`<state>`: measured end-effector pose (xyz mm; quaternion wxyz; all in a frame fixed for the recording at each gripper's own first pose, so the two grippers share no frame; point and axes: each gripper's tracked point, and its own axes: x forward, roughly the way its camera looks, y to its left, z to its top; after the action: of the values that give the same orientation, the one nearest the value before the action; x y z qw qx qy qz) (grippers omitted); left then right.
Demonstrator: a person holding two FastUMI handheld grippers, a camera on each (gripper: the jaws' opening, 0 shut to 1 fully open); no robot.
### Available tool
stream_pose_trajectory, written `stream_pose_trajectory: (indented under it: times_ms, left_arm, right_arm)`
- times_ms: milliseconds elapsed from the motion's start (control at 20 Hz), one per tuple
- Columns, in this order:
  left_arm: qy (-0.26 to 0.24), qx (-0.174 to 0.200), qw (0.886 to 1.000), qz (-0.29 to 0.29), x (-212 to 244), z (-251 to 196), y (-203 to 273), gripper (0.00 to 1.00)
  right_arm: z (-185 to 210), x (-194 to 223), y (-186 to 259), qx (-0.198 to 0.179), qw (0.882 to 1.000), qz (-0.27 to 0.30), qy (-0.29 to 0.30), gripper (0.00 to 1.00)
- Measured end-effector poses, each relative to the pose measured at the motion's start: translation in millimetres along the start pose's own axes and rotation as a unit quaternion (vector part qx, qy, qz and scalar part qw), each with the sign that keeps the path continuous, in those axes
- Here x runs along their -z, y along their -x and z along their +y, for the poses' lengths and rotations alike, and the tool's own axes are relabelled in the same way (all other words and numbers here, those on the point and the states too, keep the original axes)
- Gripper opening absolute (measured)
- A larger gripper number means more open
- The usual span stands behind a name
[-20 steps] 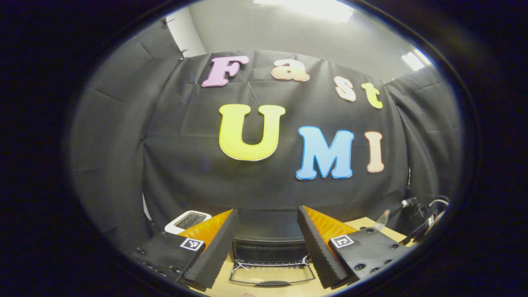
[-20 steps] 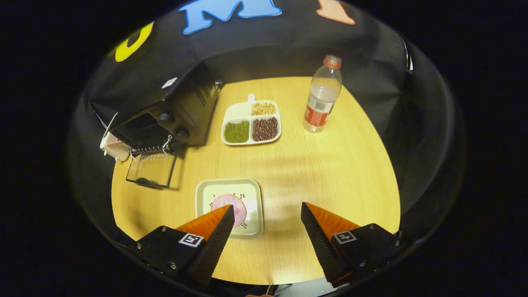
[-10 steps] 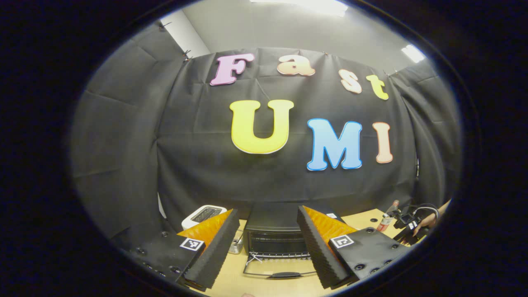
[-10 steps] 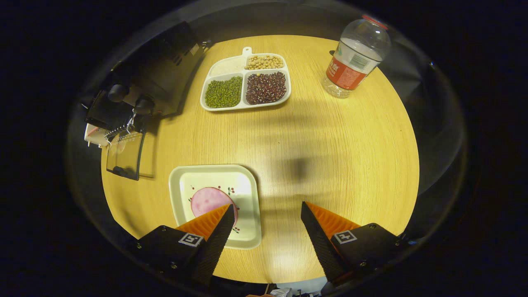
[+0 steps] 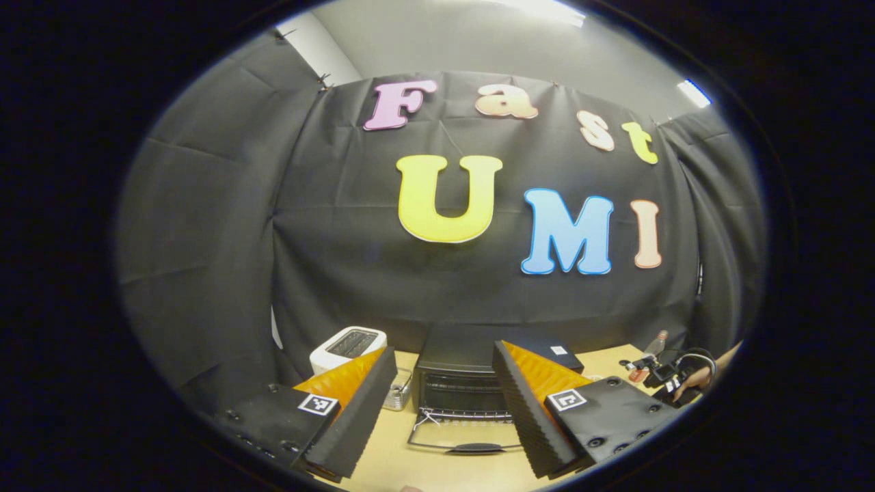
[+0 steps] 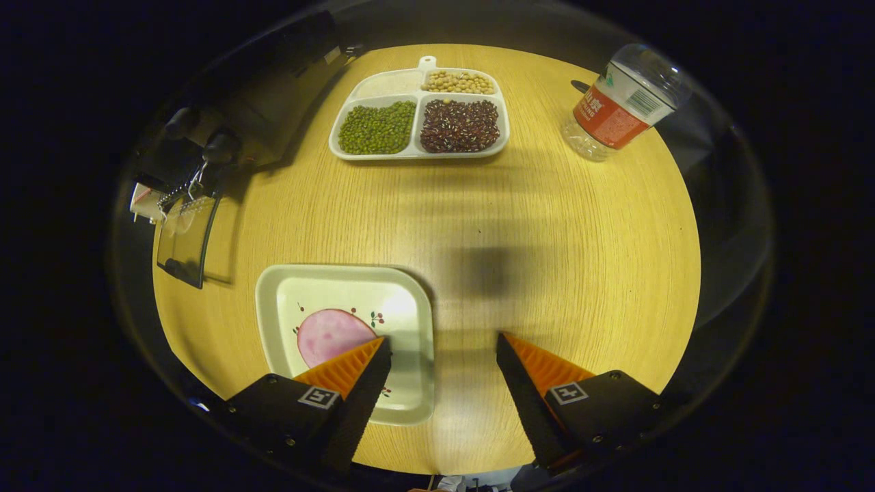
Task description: Open the electric oven with the left hand, put the food in, and close the electric oven.
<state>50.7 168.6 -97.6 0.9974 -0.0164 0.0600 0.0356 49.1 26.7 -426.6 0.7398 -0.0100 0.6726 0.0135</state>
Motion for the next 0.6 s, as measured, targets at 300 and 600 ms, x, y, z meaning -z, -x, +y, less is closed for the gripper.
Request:
stream_pose_trajectory:
  times_ms: [300,600]
  left_arm:
    - [0.000,0.005,1.000,0.011,8,-4,0,1.00]
    - [-0.004,0.020,1.000,0.010,11,-18,5,0.97]
  right_arm:
    - [-7,4,-3,-0.002,1.000,-0.004,-0.019,0.95]
    - [6,8,-2,-0.030,0.999,-0.011,-0.005,0.20]
